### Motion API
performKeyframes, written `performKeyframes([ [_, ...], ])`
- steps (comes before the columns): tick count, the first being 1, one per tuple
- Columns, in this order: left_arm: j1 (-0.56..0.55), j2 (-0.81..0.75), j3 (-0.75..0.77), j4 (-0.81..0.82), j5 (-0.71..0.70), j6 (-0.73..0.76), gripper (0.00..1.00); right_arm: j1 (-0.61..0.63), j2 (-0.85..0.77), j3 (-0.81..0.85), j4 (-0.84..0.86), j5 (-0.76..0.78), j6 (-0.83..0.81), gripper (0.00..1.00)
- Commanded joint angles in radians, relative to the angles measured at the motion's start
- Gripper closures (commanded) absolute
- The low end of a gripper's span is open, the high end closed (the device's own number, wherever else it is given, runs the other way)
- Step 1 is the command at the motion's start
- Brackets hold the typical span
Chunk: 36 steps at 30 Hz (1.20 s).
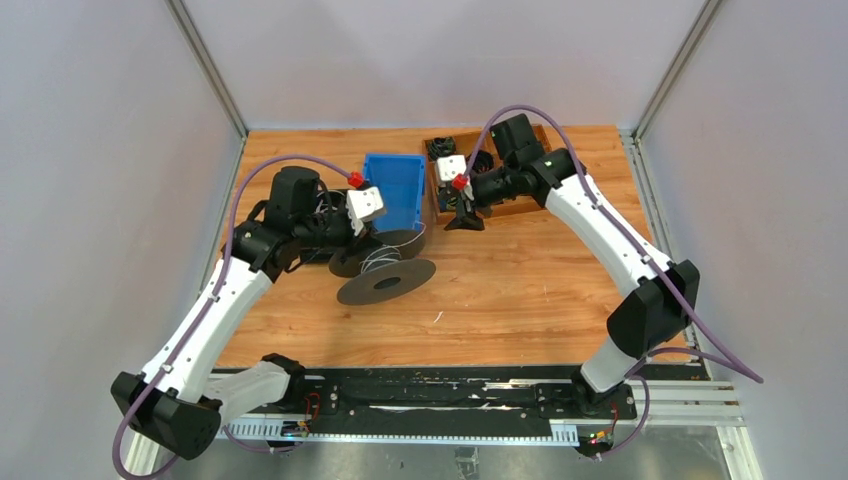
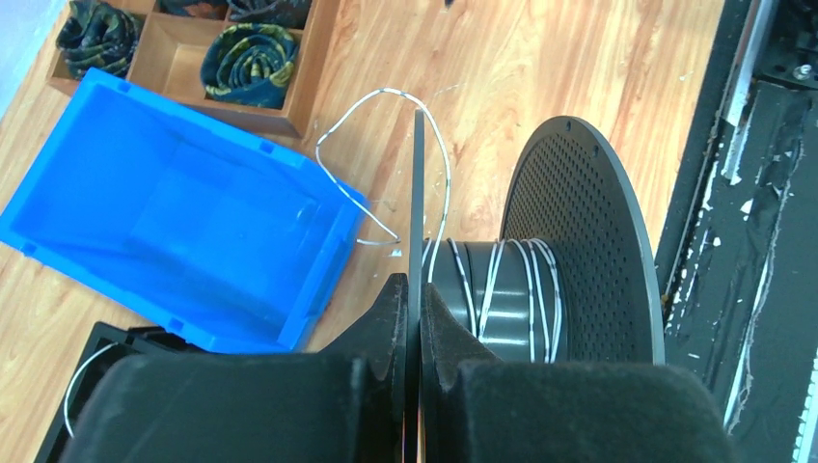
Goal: Wrap the cables
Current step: Wrap the cable around the cable reel.
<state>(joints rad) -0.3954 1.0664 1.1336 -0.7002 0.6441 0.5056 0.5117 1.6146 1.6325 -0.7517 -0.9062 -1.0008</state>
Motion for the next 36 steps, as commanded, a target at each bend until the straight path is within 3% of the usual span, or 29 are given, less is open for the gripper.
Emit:
performKeyframes([
  [1,-0.004,-0.036,0.039,0.020,0.087,0.010,1.00,0.043,0.041,0.032,-0.150,-0.024,-0.159,0.40],
  [15,-0.005,-0.047,0.029,0.005,0.152,0.013,1.00,0.100,0.129,0.043,-0.156,-0.010,-0.217,0.43],
  [29,-0.005,-0.055,0.011,0.001,0.167,0.026,1.00,0.148,0.106,0.043,-0.192,0.024,-0.268,0.49],
  [36,-0.005,-0.061,-0.007,0.003,0.173,0.028,1.00,0.152,0.083,0.061,-0.187,0.090,-0.275,0.47],
])
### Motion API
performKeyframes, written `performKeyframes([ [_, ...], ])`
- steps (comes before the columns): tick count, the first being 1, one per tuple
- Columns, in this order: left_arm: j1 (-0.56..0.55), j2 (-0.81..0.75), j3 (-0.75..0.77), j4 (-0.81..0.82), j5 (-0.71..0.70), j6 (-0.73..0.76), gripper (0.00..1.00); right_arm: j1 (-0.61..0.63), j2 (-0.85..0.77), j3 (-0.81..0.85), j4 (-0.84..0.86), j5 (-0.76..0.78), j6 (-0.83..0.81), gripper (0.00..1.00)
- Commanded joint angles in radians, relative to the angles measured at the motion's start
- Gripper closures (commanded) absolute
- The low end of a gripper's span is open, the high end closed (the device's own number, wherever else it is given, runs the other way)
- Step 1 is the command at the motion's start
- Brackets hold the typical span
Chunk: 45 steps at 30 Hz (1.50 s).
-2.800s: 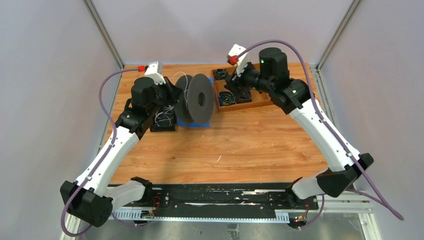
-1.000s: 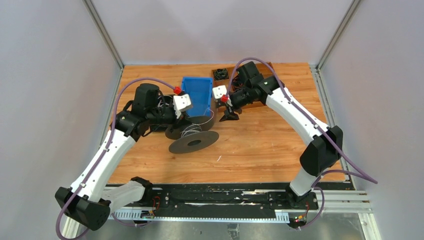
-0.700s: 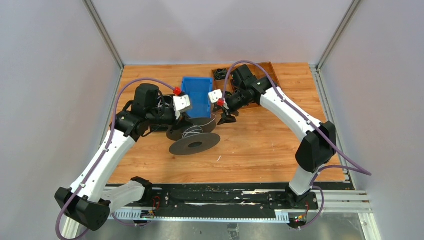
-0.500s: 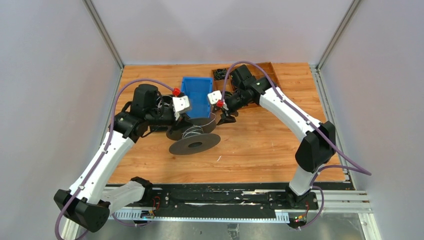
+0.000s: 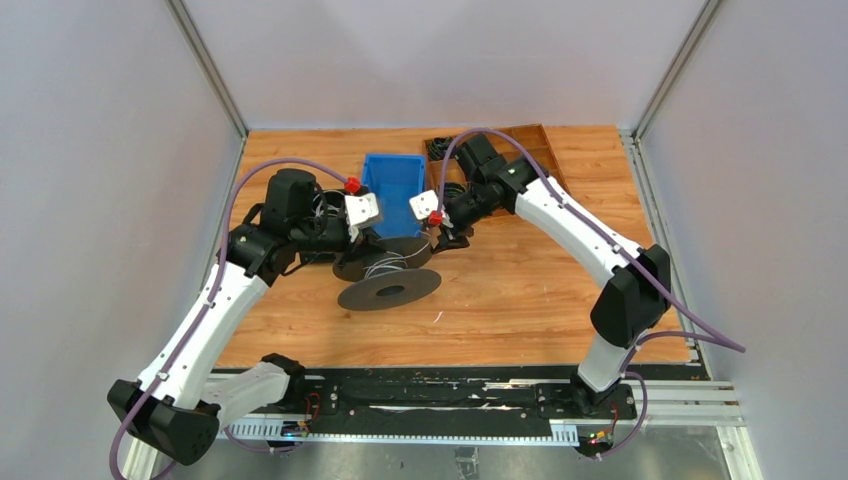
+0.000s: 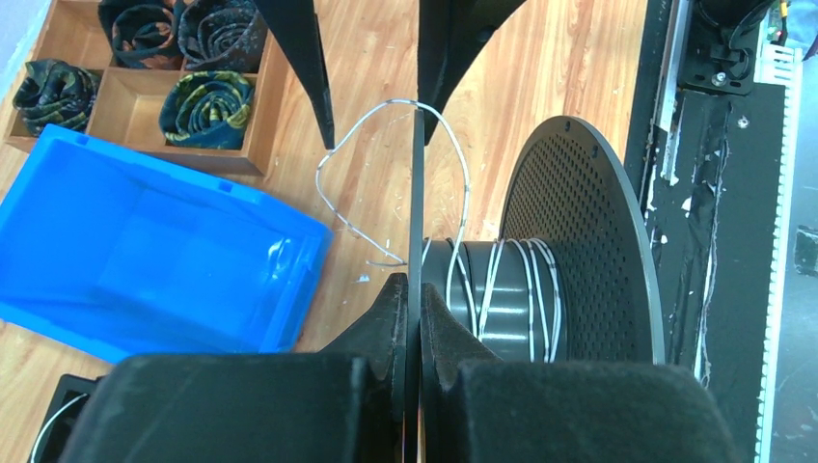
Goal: Wrap the cables
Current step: Wrap the cable around the cable reel.
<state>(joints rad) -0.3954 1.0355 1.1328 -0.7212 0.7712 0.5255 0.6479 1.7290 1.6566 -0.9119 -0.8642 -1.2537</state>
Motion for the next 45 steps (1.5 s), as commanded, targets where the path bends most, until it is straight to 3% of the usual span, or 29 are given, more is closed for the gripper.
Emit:
performKeyframes([
  [1,-0.005,-0.031,-0.007,0.023,0.045,0.008,1.00,0.016,-0.034,0.042,-0.026,0.066,-0.023,0.47],
  [11,-0.005,-0.034,-0.011,0.024,0.056,0.012,1.00,0.015,-0.076,0.065,-0.013,0.163,-0.023,0.41],
  [21,-0.005,-0.034,-0.009,0.025,0.071,0.013,1.00,0.035,-0.057,0.076,-0.074,0.097,-0.079,0.45],
  [33,-0.005,-0.037,-0.012,0.025,0.074,0.019,1.00,0.063,-0.056,0.024,-0.127,0.077,-0.157,0.60],
  [45,-0.003,-0.044,-0.012,0.051,0.040,-0.018,1.00,0.065,-0.062,-0.023,-0.123,0.090,-0.146,0.86],
])
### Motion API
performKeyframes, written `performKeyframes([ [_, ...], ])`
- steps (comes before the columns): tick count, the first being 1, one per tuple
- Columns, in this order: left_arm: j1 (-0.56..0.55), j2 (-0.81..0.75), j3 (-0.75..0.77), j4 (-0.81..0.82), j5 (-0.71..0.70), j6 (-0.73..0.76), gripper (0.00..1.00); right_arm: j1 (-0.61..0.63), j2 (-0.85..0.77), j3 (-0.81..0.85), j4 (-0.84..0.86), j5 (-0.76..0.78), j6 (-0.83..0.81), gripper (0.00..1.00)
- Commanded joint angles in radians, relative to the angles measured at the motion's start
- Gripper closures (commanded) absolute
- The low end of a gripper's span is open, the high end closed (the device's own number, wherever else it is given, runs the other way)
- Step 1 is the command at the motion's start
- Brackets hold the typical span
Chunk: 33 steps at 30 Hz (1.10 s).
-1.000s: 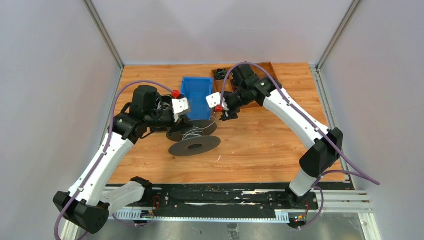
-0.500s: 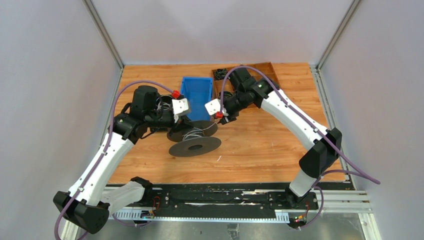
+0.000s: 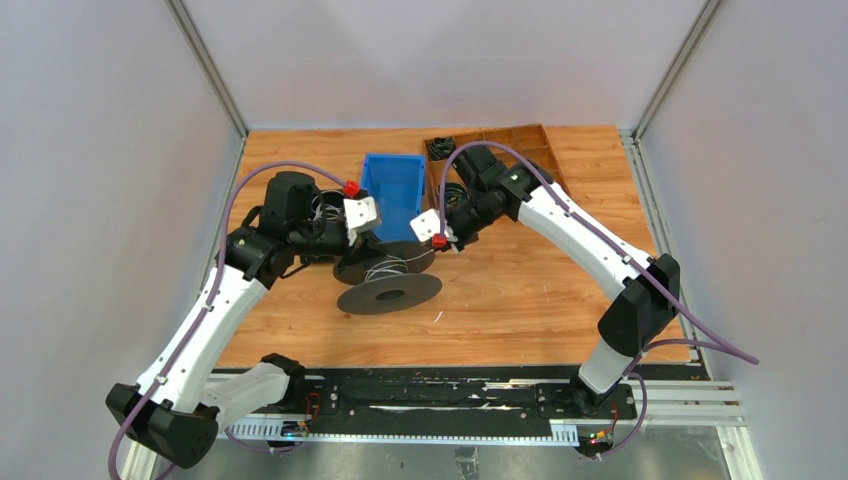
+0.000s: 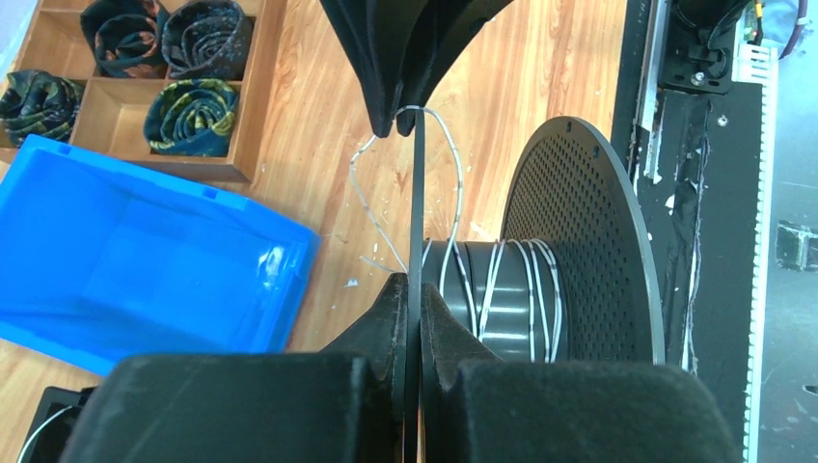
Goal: Wrap the cables
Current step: Wrap the cable around the cable reel.
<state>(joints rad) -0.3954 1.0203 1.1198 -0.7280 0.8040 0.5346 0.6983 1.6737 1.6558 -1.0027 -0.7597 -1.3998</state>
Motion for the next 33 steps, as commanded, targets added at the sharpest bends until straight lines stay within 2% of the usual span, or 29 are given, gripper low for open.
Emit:
performKeyframes([
  [1,-0.003,-0.031,-0.001,0.062,0.005,-0.029,1.00,0.015,-0.008,-0.027,-0.031,-0.010,0.004,0.88],
  [7,-0.003,-0.038,-0.006,0.067,-0.011,-0.031,1.00,0.004,-0.022,-0.048,-0.023,0.049,0.040,0.96],
  [17,0.038,-0.036,-0.004,0.134,0.007,-0.125,1.00,-0.041,-0.056,-0.111,0.000,0.005,0.129,0.98],
  [25,0.059,-0.026,0.003,0.199,0.028,-0.226,1.00,-0.088,-0.056,-0.157,0.120,-0.071,0.359,0.97],
  [33,0.077,-0.004,0.018,0.300,0.033,-0.386,1.00,-0.105,-0.066,-0.235,0.266,-0.041,0.573,0.97],
])
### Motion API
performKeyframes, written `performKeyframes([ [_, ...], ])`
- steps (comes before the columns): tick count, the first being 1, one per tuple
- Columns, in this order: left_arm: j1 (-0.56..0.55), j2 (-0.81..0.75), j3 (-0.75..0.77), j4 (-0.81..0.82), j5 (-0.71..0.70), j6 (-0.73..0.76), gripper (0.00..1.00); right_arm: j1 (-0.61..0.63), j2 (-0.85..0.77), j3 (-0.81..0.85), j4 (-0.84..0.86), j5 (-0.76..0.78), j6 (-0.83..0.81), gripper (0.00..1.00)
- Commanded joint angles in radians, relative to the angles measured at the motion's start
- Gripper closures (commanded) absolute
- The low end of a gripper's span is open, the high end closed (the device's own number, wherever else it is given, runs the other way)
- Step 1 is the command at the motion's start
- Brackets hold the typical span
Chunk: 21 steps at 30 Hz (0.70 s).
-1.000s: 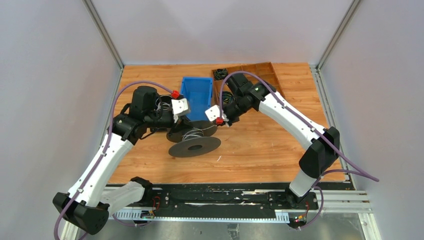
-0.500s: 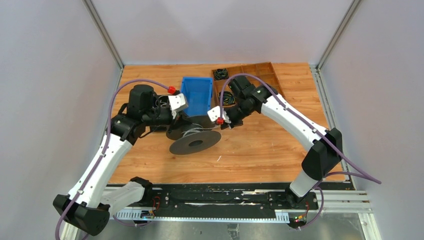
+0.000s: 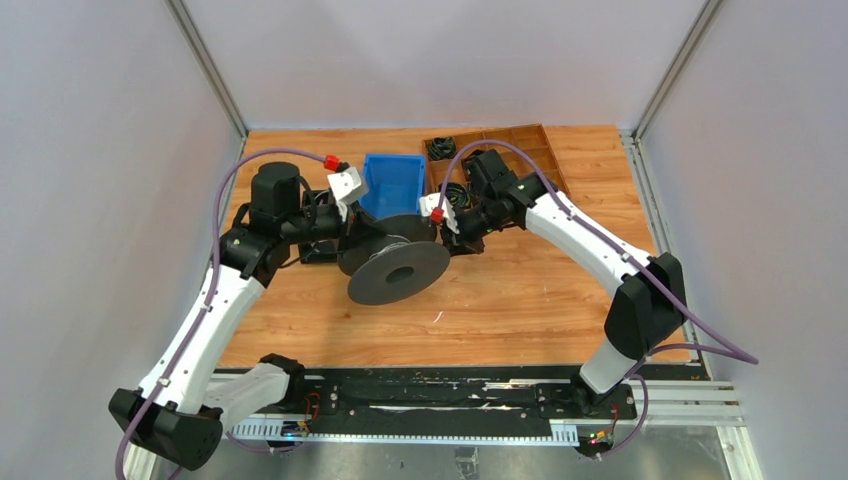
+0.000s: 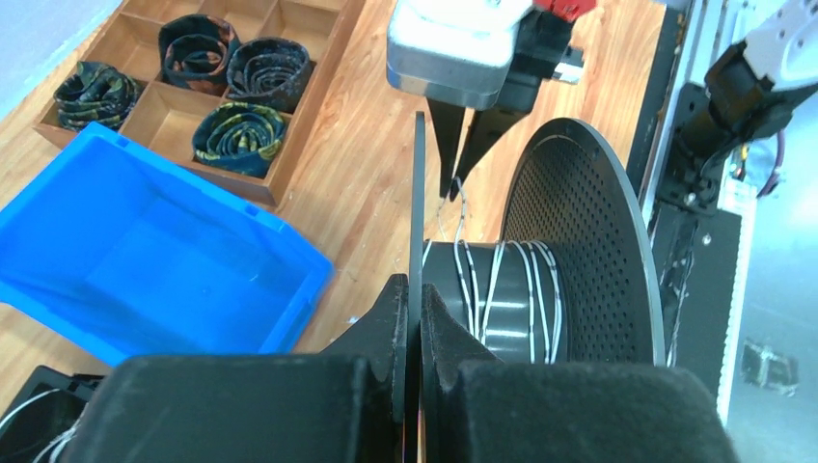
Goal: Wrap the cables
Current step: Wrap the cable around the cable reel.
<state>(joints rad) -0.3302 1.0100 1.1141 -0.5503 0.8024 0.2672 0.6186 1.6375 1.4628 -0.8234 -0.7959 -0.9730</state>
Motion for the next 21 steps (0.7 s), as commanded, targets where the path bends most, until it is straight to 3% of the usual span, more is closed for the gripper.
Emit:
performKeyframes([
  [1,0.013,0.009,0.024,0.139,0.035,-0.143,1.00,-0.030,-0.035,-0.054,0.118,-0.003,0.183,0.97],
  [10,0.036,0.018,0.012,0.291,0.054,-0.374,1.00,-0.086,-0.059,-0.120,0.311,-0.026,0.448,0.96],
  [21,0.056,0.050,0.026,0.451,-0.066,-0.587,1.00,-0.099,-0.085,-0.206,0.513,-0.098,0.761,0.95],
])
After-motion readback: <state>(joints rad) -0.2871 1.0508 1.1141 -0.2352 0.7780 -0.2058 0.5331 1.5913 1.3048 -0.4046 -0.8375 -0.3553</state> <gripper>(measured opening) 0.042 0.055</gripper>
